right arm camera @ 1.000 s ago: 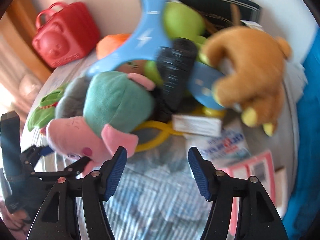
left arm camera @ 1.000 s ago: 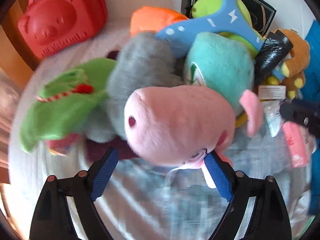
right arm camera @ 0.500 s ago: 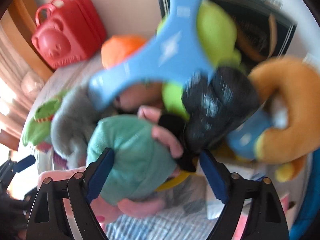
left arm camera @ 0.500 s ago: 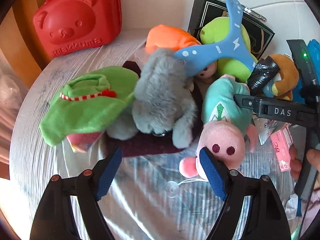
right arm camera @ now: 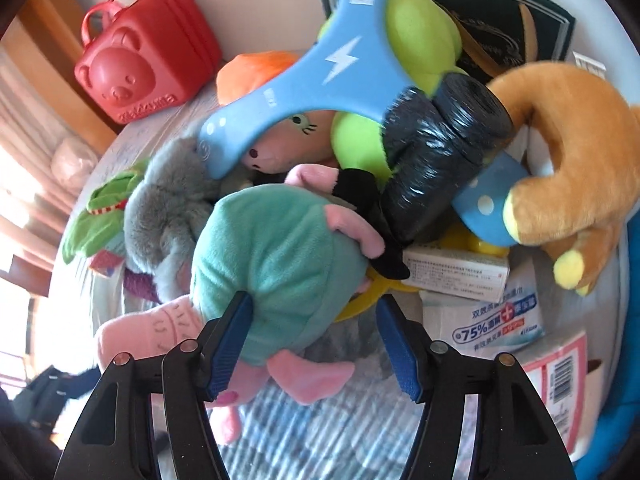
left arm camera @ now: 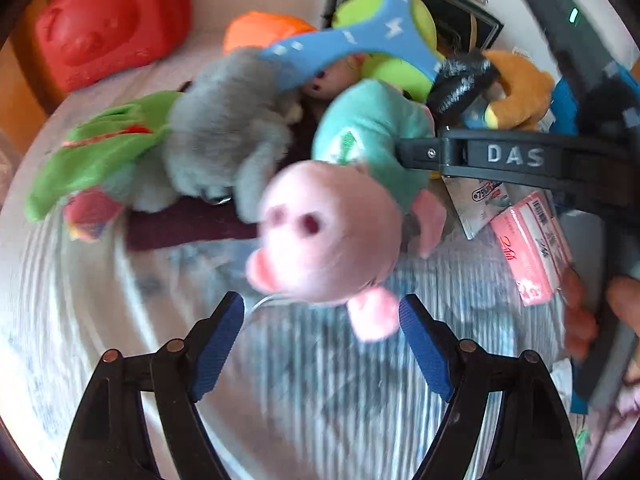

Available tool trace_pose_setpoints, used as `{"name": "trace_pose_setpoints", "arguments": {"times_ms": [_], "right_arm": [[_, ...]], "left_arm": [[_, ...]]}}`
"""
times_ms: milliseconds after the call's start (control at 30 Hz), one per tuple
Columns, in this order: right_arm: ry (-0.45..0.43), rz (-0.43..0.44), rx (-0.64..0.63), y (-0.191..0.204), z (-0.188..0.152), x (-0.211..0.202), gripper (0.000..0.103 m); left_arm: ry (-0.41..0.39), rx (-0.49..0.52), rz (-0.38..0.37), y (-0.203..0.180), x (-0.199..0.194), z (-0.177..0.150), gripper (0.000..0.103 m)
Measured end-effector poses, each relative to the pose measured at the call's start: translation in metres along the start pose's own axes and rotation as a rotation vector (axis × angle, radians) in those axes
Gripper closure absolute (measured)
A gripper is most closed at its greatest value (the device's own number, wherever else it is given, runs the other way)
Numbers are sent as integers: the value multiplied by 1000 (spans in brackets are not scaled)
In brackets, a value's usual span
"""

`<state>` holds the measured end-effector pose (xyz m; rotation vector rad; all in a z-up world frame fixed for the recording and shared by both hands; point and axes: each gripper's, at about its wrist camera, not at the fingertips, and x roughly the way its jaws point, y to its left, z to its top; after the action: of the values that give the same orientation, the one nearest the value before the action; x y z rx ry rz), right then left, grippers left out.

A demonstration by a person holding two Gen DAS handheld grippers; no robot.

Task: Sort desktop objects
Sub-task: 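Grasp the pink pig plush with the left gripper while the right gripper also grips it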

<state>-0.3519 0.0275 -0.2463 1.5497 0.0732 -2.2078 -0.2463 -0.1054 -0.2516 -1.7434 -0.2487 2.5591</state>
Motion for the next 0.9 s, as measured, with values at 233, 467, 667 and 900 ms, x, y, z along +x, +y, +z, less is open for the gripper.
{"name": "trace_pose_setpoints", "arguments": {"times_ms": [233,467,667,900], "right_arm": [[35,32,15,-5,10,6,39],[-59,57,-16,11,17,-5,22],[-31,90,-51,19,41,26,7],[27,155,-76,27,18,35,29]], "left_arm": [[-54,82,156,31,24,41,14],[-97,185,220,70,5,73,7],[-84,118,140,71,13,65,7],[-98,-18,77,56,18,42,7]]}}
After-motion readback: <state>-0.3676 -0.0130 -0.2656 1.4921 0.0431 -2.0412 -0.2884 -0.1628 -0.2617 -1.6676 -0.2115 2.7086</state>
